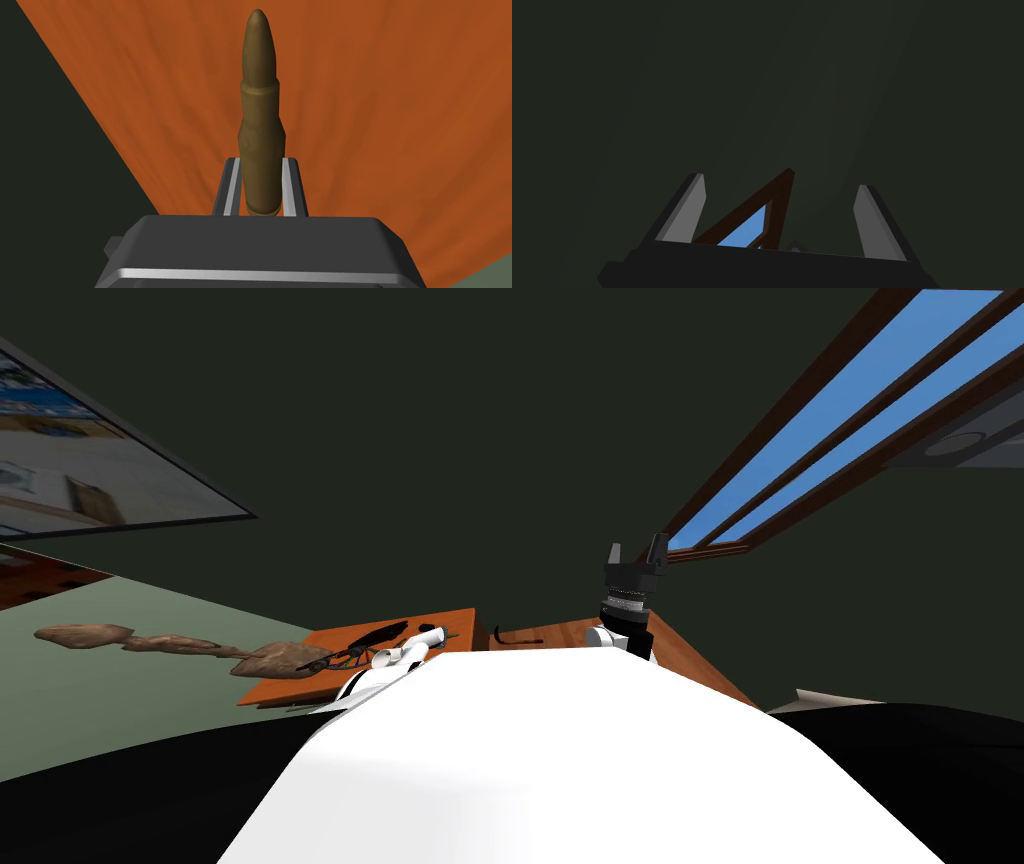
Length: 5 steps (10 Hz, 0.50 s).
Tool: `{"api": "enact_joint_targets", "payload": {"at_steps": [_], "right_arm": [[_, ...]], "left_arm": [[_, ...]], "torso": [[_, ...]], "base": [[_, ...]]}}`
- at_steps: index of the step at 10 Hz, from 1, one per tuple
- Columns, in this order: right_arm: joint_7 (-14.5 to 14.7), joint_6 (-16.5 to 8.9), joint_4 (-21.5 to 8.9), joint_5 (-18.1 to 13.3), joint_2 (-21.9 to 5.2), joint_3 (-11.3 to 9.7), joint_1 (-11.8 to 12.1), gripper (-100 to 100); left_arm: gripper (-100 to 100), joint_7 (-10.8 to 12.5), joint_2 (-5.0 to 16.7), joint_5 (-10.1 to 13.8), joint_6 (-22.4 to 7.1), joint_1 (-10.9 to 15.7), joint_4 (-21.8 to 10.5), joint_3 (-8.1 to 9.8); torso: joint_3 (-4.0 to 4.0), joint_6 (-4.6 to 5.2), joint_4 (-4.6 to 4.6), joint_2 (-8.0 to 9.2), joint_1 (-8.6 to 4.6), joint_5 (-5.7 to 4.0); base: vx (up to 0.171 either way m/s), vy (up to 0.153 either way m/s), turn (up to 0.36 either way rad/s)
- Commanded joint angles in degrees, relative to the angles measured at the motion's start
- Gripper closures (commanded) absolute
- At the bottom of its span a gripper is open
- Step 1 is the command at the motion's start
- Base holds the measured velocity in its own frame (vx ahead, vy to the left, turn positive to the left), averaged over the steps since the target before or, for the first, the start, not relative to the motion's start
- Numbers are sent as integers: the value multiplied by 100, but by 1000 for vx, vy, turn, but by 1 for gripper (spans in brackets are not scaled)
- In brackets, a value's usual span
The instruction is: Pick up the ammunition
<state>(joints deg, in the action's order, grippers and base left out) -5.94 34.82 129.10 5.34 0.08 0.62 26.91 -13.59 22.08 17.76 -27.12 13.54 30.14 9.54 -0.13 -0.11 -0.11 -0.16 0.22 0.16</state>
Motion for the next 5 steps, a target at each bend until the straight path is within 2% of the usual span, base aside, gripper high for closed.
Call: {"api": "enact_joint_targets", "payload": {"at_steps": [1, 3, 4, 5], "right_arm": [[0, 0, 0, 0, 0, 0, 0, 0], [0, 0, 0, 0, 0, 0, 0, 0], [0, 0, 0, 0, 0, 0, 0, 0], [0, 0, 0, 0, 0, 0, 0, 0]], "left_arm": [[100, -115, 116, 123, -204, 51, 86, 36], [100, -192, 213, 205, -396, 91, 199, 68], [100, -142, 170, 160, -291, 94, 129, 54], [0, -160, 180, 170, -310, 98, 133, 57]], "torso": [[0, 0, 0, 0, 0, 0], [4, 0, 3, 7, -2, -3], [7, -1, 2, 13, -14, -4], [5, 0, 1, 9, -11, -2]], "base": [[-13, -1, -24], [-31, -22, -4], [-19, -23, 7], [0, 0, 0]]}}
